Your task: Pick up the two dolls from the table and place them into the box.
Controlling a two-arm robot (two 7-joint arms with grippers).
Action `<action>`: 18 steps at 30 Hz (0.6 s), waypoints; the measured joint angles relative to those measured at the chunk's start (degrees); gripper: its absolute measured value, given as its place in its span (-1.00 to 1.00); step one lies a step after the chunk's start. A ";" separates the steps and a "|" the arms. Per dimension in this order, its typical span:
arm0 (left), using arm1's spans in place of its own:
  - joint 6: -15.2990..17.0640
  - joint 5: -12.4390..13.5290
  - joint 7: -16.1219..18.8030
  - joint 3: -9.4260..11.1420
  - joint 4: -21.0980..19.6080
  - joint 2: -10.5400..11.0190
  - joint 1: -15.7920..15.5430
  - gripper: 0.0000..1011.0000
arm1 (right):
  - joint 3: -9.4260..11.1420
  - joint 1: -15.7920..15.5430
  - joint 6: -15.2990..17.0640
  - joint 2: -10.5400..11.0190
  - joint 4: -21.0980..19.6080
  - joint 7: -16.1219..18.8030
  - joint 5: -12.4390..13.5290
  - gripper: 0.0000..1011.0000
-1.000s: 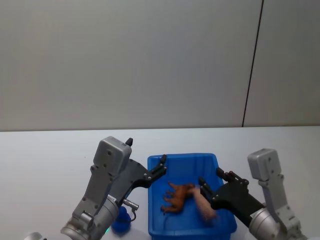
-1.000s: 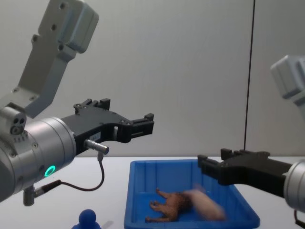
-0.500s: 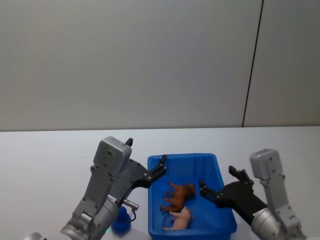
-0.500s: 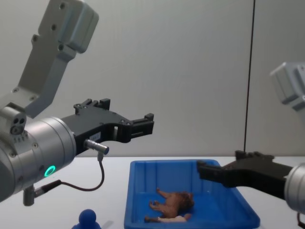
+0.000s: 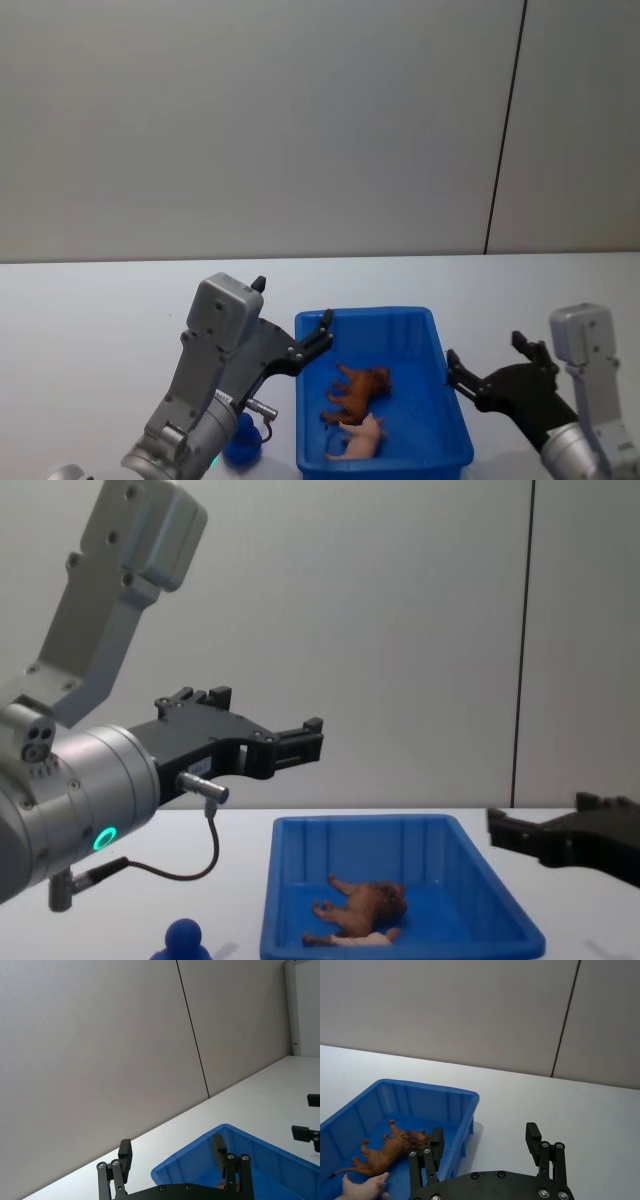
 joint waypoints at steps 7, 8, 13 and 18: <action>0.00 0.00 0.00 0.00 0.00 0.00 0.00 0.98 | 0.61 -1.39 -0.17 0.75 -1.40 -2.33 0.66 0.98; 0.00 0.00 -0.01 0.00 0.00 0.00 0.00 0.98 | 0.65 -1.49 -0.19 0.80 -1.50 -2.51 0.71 0.98; 0.41 -0.21 0.03 -0.09 -0.13 0.03 0.18 0.98 | 0.95 -2.12 -0.27 1.12 -2.12 -3.64 0.99 0.98; 1.59 -0.85 0.59 -0.29 -0.55 0.22 0.50 0.98 | 1.13 -2.46 -0.31 1.30 -2.45 -4.25 1.14 0.98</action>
